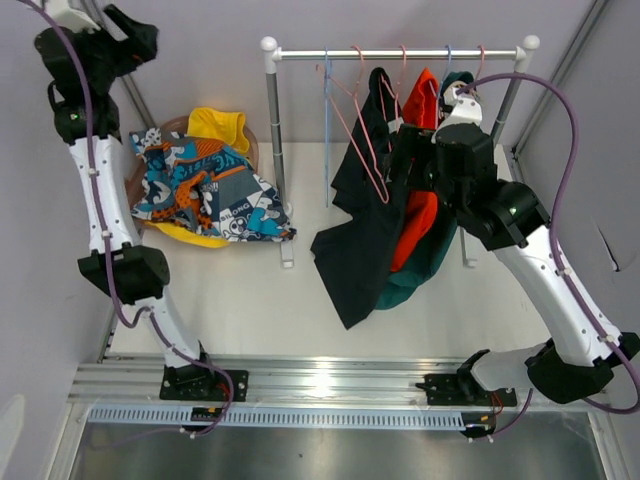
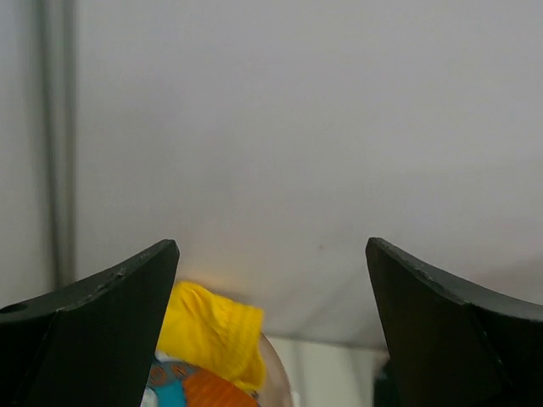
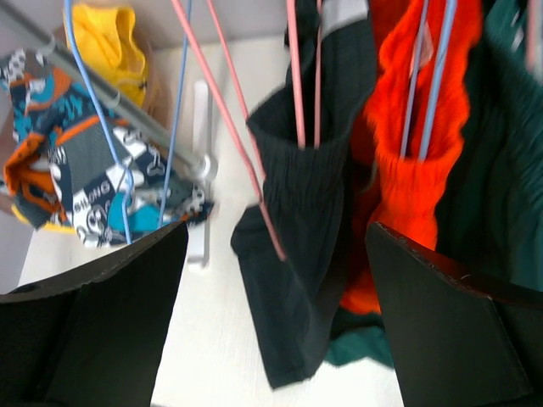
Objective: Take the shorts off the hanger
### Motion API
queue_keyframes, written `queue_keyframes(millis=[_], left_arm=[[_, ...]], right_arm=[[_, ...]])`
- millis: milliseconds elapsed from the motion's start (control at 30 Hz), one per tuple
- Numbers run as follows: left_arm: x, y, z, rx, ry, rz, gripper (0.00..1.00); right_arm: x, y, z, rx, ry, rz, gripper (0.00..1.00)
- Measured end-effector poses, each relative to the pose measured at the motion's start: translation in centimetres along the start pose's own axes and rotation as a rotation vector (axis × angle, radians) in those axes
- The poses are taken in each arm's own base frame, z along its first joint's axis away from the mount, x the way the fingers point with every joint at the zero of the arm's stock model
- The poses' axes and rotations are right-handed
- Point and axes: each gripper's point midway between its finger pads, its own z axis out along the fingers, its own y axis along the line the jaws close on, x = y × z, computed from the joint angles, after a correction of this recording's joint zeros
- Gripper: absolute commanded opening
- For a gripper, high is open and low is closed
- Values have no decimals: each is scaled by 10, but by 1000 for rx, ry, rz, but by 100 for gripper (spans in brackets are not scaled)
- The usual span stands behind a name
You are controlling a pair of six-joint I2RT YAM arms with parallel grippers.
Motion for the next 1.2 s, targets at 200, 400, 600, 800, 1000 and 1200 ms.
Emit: queue_keyframes(millis=[200,400,600,800,1000,1200], left_arm=[[71,-108,-35,166,191,17,99],[125,-188,-136,321,308,64,99],[118,-166,-191,279,252,63,99],[144,-161,-209,286,291,59,99],[159,-179,-217,342,328,54,99],[175,-213,-232,431,374,63,99]], right_arm=[[-51,2,22,24,-129,-7,89],[-56,-11,76,85,-124,-31,83],[-38,-25,122,130,-67,-53,54],[-36,-27,143,118,-66,-55,2],[-45,-31,142,123,-85,-42,0],[-75,-21,123,107,-145,-35,0]])
